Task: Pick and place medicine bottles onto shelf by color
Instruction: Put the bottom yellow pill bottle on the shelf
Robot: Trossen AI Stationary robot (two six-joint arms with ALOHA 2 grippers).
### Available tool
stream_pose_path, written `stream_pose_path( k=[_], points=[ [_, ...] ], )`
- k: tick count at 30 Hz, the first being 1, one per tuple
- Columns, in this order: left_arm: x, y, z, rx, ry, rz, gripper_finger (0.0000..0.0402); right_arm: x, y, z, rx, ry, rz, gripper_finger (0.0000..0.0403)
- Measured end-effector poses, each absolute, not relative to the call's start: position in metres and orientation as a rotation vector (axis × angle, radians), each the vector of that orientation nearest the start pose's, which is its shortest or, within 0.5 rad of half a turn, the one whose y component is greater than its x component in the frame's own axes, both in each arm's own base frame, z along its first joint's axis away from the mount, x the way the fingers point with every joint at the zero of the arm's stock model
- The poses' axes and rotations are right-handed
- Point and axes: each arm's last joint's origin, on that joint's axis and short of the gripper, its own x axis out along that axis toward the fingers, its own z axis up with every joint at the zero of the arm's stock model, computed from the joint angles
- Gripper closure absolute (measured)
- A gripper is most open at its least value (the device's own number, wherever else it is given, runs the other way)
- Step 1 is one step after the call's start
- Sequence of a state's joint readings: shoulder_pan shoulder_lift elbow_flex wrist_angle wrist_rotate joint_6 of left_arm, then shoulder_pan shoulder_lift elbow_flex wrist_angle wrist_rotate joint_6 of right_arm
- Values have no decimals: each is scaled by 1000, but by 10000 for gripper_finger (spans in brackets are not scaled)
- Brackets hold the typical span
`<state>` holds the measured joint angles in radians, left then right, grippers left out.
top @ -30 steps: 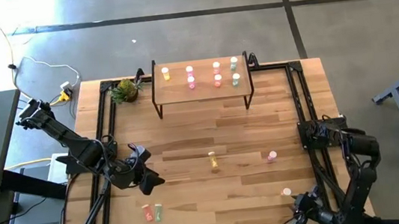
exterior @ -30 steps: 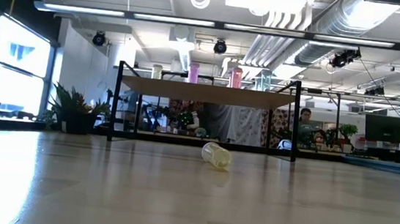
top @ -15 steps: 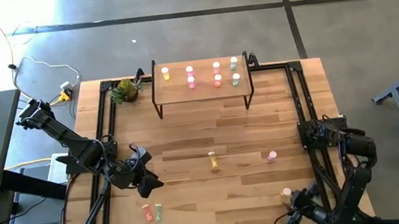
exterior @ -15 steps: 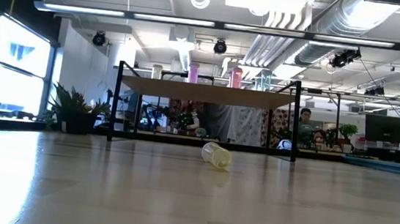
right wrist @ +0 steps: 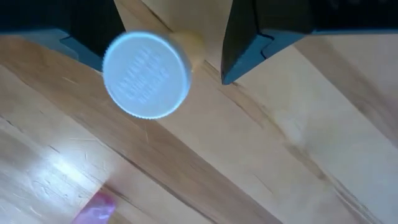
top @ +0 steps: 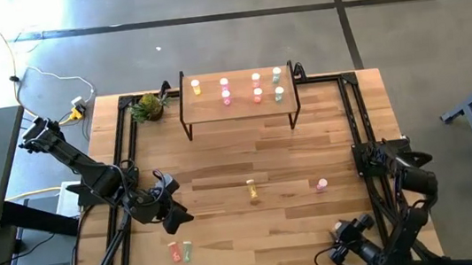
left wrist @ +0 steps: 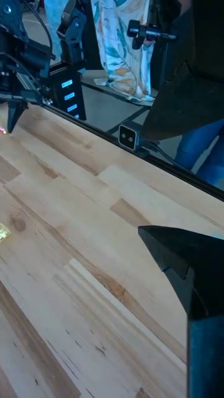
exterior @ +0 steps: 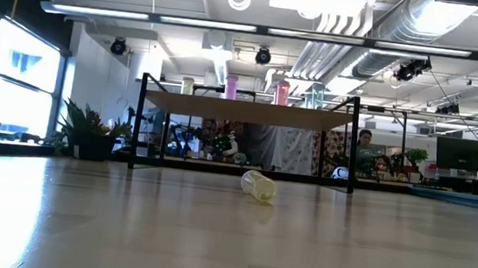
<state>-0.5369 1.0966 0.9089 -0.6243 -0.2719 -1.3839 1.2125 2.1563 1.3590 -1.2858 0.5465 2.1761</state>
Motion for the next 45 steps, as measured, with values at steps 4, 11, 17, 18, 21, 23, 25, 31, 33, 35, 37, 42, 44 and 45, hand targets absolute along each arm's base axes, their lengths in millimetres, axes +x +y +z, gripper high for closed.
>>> stream_pose_path(
  k=[4,11,17,18,21,23,25,31,33,35,37,42,44,45],
  points=[
    [191,-104,282,-990,765,297,177,132,308,108,239,857,-882,189],
    [191,-104,282,-989,766,296,177,131,308,107,239,878,-890,264],
    [191,-104,282,-989,765,297,177,131,308,107,238,879,-890,299],
    [191,-104,282,-990,766,296,177,131,308,107,238,879,-890,302],
    [191,-104,282,-989,765,297,177,131,308,111,249,881,-884,306],
    [191,-104,282,-990,765,297,177,131,308,117,269,881,-875,306],
    [191,-104,282,-989,766,296,177,132,307,125,296,872,-858,307],
    [191,-104,282,-940,763,281,177,141,305,152,418,837,-792,308],
    [191,-103,282,-923,751,289,177,146,303,163,462,826,-756,308],
    [192,-101,282,-905,744,291,177,152,301,173,501,832,-731,308],
    [193,-99,282,-881,741,290,177,159,297,184,527,837,-704,308],
    [196,-94,283,-815,737,280,177,178,284,208,578,835,-635,308],
    [197,-92,283,-787,736,275,177,186,279,217,583,840,-601,308],
    [197,-92,283,-775,734,269,177,190,276,221,587,842,-583,308]
  ],
)
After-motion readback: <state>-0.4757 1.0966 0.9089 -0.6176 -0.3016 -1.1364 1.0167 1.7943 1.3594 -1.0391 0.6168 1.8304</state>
